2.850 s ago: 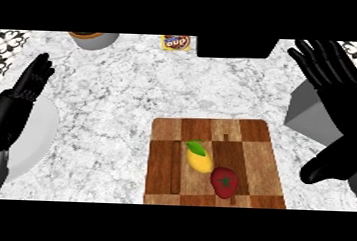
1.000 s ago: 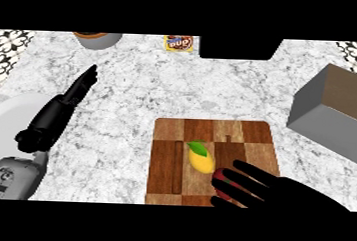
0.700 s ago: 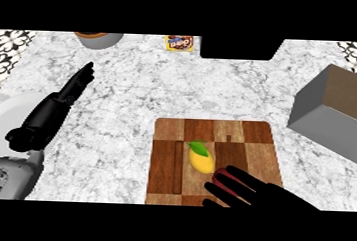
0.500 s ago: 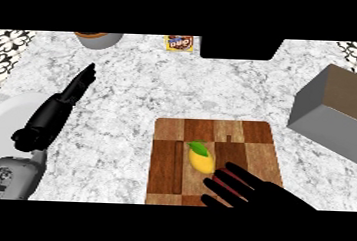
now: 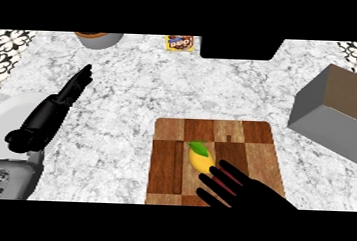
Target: Pick the tomato from the cutting board and place it in the cardboard box
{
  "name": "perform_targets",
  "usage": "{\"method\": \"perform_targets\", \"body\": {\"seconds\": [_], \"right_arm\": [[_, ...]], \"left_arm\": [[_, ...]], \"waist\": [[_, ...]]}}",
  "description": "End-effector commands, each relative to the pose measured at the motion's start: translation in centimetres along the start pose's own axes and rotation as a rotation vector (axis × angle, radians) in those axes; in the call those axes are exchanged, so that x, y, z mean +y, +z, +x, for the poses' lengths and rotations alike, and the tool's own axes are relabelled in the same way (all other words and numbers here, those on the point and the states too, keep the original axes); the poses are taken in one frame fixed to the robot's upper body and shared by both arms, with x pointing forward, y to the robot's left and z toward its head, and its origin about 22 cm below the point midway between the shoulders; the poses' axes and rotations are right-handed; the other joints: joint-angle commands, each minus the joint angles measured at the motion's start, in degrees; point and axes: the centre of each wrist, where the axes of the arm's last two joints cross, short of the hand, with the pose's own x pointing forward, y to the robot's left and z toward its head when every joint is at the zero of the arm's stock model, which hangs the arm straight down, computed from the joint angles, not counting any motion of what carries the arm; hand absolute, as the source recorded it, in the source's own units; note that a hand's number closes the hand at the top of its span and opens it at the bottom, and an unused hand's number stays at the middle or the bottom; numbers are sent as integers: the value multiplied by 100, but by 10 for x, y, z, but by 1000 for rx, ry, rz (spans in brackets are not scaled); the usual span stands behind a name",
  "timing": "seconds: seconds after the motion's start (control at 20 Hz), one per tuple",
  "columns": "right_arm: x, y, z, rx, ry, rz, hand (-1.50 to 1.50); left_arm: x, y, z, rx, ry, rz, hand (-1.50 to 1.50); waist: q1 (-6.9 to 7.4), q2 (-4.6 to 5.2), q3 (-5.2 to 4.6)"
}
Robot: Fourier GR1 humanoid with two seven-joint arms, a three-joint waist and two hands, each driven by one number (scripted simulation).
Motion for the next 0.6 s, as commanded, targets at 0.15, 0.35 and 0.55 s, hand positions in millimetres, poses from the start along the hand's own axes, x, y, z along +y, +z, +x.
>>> {"method": "perform_targets", "body": {"seconds": [0.15,0.35,0.55], "right_arm": [[14,-23,-14,36,35,-2,-150],[15,-30,-10,22,23,24,-150],[27,-51,-16,-3,-2,38,-150]], "left_arm": [[-9,-3,-12,2,0,-7,0],[5,4,-2,1,-10,0,0],[-4,-13,-6,-2,-7,15,0]], "waist": [[-2,6,-2],[13,1,-1],[3,8,-2]]}}
